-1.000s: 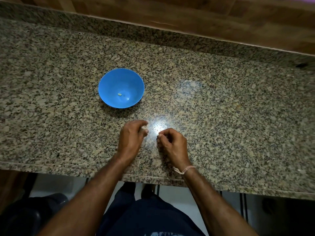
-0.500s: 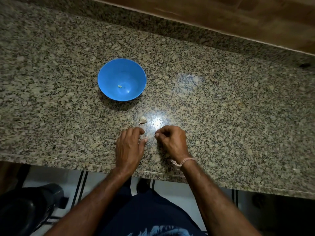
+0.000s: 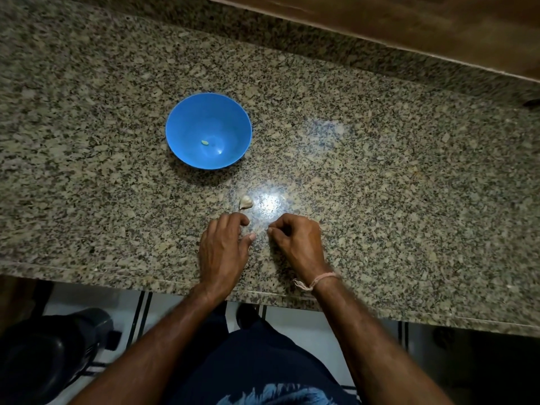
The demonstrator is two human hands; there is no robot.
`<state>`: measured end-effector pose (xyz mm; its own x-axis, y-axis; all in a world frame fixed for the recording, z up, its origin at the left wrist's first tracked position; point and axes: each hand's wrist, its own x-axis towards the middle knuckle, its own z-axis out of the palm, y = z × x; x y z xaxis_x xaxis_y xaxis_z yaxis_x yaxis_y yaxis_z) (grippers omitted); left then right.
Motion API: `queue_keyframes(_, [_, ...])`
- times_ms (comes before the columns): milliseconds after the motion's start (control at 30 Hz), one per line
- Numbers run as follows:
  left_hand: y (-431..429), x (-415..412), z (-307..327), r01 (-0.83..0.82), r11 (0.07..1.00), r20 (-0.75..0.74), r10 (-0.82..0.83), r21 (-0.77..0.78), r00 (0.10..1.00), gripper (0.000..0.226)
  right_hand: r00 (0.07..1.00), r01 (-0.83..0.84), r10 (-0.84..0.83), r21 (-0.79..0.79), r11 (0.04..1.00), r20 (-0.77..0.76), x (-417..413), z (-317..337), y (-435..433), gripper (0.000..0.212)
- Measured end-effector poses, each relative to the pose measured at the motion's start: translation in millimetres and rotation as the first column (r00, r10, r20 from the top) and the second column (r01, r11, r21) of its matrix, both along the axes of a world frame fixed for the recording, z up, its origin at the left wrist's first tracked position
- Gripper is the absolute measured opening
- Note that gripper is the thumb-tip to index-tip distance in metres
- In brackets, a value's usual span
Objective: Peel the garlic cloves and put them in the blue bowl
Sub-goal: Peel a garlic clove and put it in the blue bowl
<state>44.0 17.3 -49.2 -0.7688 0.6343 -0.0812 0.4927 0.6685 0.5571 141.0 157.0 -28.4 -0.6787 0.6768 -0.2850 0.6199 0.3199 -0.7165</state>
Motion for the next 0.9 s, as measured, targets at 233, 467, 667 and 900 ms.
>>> queue_keyframes(233, [1.5, 0.6, 1.6, -0.001, 1.0, 0.001, 0.001, -0.008, 1.0, 0.028, 0.998, -0.042, 0.037, 0.081, 0.996, 0.058, -5.6, 2.2, -2.5, 0.013])
queue_keyframes(467, [4.4, 1.3, 9.0, -0.031, 0.999, 0.046, 0.032, -0.017, 0.998, 0.025, 0.993, 0.012, -0.022, 0.081, 0.997, 0.12, -13.3, 6.1, -6.9, 0.01])
queue_keyframes(667, [14.2, 1.9, 29.6, -0.242, 0.956, 0.527, 0.123, 0.163, 0.841, 0.01, 0.907, 0.214, -0.418, -0.787, 0.579, -0.06, 2.5, 25.9, 1.6, 0.017])
queue_keyframes(900, [11.3, 0.8, 44.2, -0.299, 0.926, 0.61, 0.101, 0.232, 0.786, 0.006, 0.888, 0.159, -0.416, -0.719, 0.676, -0.195, 9.0, 35.8, -14.0, 0.019])
